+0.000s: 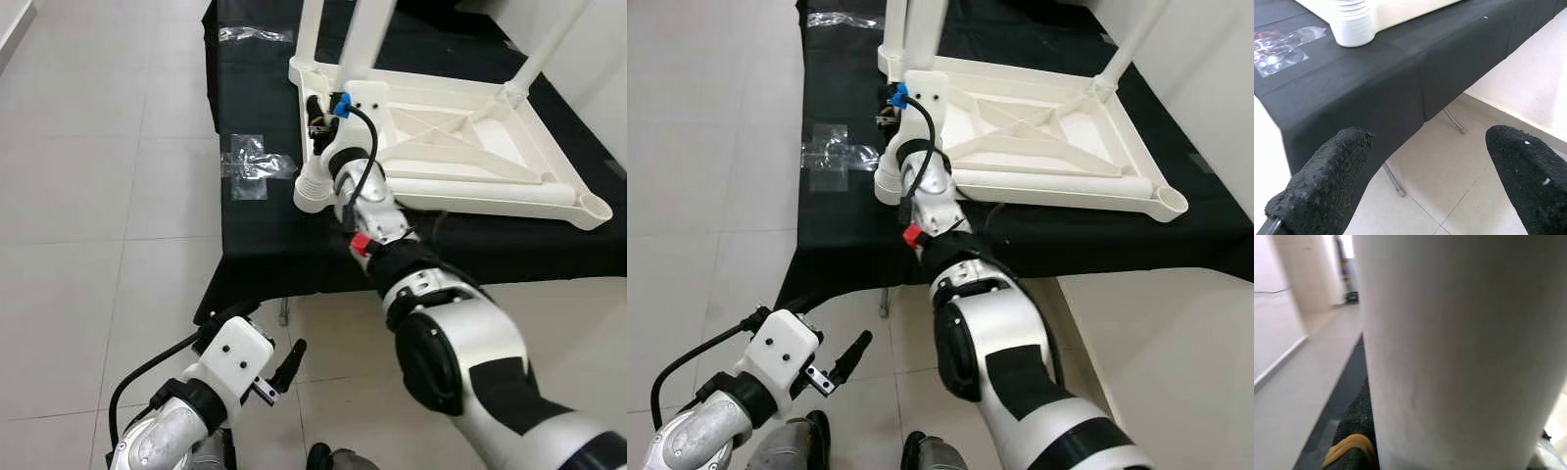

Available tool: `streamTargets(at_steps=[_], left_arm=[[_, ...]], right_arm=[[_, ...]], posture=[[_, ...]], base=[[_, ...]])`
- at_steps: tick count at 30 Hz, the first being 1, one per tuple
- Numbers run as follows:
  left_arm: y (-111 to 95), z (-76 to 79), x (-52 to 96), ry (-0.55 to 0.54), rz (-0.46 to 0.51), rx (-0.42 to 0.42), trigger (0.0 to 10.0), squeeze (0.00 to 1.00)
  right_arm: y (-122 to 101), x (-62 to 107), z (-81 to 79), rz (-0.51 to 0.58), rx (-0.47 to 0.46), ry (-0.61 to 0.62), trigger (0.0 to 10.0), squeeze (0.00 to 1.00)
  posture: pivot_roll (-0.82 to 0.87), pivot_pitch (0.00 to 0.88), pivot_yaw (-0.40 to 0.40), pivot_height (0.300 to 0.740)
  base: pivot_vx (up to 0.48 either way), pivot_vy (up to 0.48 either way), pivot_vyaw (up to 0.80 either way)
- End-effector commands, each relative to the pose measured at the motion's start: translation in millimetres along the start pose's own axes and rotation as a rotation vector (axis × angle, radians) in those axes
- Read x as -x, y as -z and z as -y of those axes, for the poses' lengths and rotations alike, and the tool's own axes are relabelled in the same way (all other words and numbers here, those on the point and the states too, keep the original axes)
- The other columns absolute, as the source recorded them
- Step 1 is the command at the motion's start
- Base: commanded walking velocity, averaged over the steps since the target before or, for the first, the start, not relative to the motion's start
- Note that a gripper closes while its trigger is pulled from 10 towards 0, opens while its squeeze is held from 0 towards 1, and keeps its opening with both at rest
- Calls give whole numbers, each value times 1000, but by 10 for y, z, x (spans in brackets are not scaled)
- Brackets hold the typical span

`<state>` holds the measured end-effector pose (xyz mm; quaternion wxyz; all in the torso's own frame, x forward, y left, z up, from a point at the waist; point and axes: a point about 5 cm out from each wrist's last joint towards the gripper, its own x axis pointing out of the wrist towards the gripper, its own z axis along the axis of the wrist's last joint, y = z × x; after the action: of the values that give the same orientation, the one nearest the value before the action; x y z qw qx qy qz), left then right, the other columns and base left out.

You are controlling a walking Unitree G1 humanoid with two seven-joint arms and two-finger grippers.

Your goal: Building children table

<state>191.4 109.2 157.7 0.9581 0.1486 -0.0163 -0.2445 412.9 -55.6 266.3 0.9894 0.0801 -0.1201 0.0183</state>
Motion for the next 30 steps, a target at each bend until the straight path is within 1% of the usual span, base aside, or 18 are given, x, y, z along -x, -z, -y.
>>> streamTargets(at_steps=[1, 4, 5, 6, 9, 10, 11, 12, 13, 14, 16, 17, 18, 22, 25, 27, 28, 30], left_arm=[[32, 42, 2, 11, -7, 16, 10000, 0], [37, 46, -13, 13, -5, 13, 10000, 0], [41, 47, -20, 15, -4, 11, 10000, 0], [41, 47, -20, 15, -4, 11, 10000, 0], [51, 45, -33, 19, -2, 8, 10000, 0], [54, 44, -36, 19, -1, 8, 10000, 0], [58, 47, -37, 21, 0, 9, 10000, 0], [58, 47, -37, 21, 0, 9, 10000, 0], [62, 50, -37, 22, 0, 10, 10000, 0], [62, 50, -37, 22, 0, 10, 10000, 0], [66, 57, -36, 23, 2, 12, 10000, 0], [66, 65, -31, 23, 4, 12, 10000, 0], [66, 65, -31, 23, 4, 12, 10000, 0], [64, 73, -17, 22, 5, 10, 10000, 0], [59, 73, -12, 20, 7, 10, 10000, 0], [44, 77, -1, 21, 12, 10, 10000, 0], [44, 77, -1, 21, 12, 10, 10000, 0], [27, 81, 14, 23, 17, 16, 10000, 0]], right_arm=[[480, 149, 306, -193, 22, 182, 0, 0], [490, 160, 242, -201, 8, 181, 0, 0], [490, 160, 107, -210, -35, 65, 0, 0], [490, 160, 107, -210, -35, 65, 0, 0], [487, 202, -223, -232, -140, -244, 0, 0], [488, 213, -266, -235, -152, -279, 0, 0], [508, 248, -325, -246, -154, -397, 0, 0], [508, 248, -325, -246, -154, -397, 0, 0], [535, 287, -343, -248, -150, -513, 0, 0], [535, 287, -343, -248, -150, -513, 0, 0], [632, 380, -324, -298, -128, -717, 0, 0], [733, 474, -241, -364, -111, -885, 0, 0], [733, 474, -241, -364, -111, -885, 0, 0], [766, 563, -196, -377, -31, -1083, 0, 0], [736, 593, -215, -376, -42, -1179, 0, 0], [674, 622, -236, -350, -35, -1304, 0, 0], [674, 622, -236, -350, -35, -1304, 0, 0], [555, 633, -266, -332, -61, -1451, 0, 0]], posture=[[168, 224, -184, 740], [168, 222, -182, 740], [168, 223, -181, 740], [168, 223, -181, 740], [164, 223, -181, 740], [164, 223, -181, 740], [159, 223, -181, 740], [159, 223, -181, 740], [156, 225, -182, 740], [156, 225, -182, 740], [155, 224, -184, 740], [155, 224, -184, 740], [155, 224, -184, 740], [163, 229, -188, 740], [163, 229, -188, 740], [168, 235, -191, 740], [168, 235, -191, 740], [173, 244, -195, 740]], base=[[0, 0, 0], [0, 0, 0], [0, 0, 0], [0, 0, 0], [0, 0, 0], [0, 0, 0], [0, 0, 0], [0, 0, 0], [0, 0, 0], [0, 0, 0], [0, 0, 0], [0, 0, 0], [0, 0, 0], [0, 0, 0], [0, 0, 0], [0, 0, 0], [0, 0, 0], [0, 0, 0]])
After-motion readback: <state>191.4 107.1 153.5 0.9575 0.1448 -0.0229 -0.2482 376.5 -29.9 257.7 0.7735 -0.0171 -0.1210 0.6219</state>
